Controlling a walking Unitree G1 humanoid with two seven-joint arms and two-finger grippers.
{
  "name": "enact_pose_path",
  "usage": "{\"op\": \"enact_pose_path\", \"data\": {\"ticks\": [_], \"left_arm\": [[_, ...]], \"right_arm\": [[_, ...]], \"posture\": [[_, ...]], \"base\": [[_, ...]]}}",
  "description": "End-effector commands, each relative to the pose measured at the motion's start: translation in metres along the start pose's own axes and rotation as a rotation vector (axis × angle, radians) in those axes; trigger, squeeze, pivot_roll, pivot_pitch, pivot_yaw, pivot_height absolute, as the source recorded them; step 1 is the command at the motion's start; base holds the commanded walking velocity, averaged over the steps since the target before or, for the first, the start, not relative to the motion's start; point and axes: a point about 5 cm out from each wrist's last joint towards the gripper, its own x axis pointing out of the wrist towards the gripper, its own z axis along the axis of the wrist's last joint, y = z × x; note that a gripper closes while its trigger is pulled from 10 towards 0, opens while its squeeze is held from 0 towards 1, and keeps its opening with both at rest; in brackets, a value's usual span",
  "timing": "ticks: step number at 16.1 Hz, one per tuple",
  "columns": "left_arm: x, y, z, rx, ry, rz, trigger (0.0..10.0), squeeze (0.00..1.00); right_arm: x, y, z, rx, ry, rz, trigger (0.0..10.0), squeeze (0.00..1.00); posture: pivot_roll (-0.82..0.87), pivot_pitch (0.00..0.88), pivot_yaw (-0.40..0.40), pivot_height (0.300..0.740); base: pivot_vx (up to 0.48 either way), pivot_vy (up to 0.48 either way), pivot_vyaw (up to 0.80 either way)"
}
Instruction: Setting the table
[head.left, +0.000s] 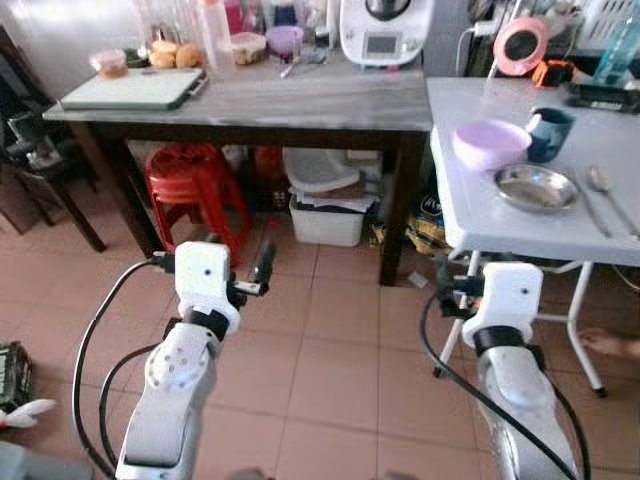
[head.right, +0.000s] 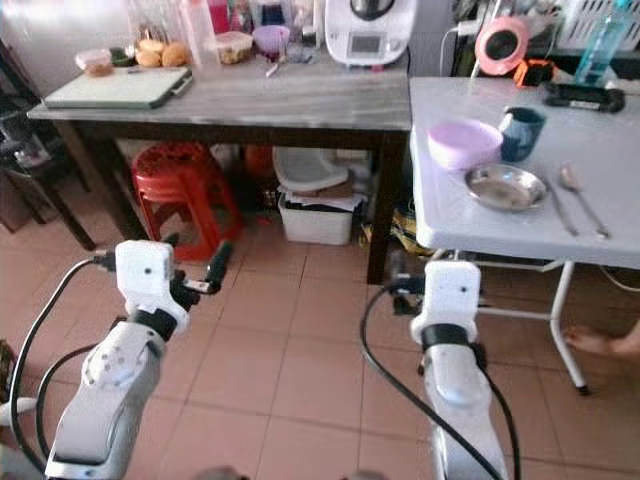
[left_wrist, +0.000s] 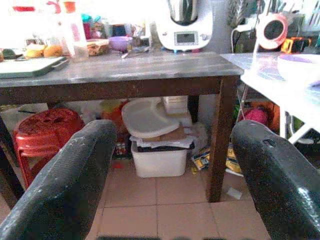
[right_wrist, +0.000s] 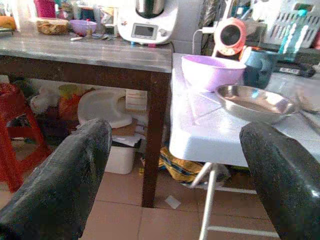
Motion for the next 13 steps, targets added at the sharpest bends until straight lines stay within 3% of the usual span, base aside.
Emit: {"op": "enact_pose_path", "data": {"ticks": [1,13], "left_arm": [[-0.0007,0.0056,0.0042,0.014,-0.016,0.008,10.0,0.00],[-0.0024,0.0015,0.0039,0.008,-0.013,-0.028,10.0,0.00]], "right_arm": [[0.0006,0.0051,0.0030,0.012,-0.012,0.009,10.0,0.00],[-0.0013,0.0092,0.0020,0.035,-0.005,0.026,10.0,0.00]], "posture": [[-0.02,0.000,0.032,0.740],[-0.02,0.000,0.027,0.740]], "base": [[0.472,0.000,0.00],[0.471,0.000,0.00]]}}
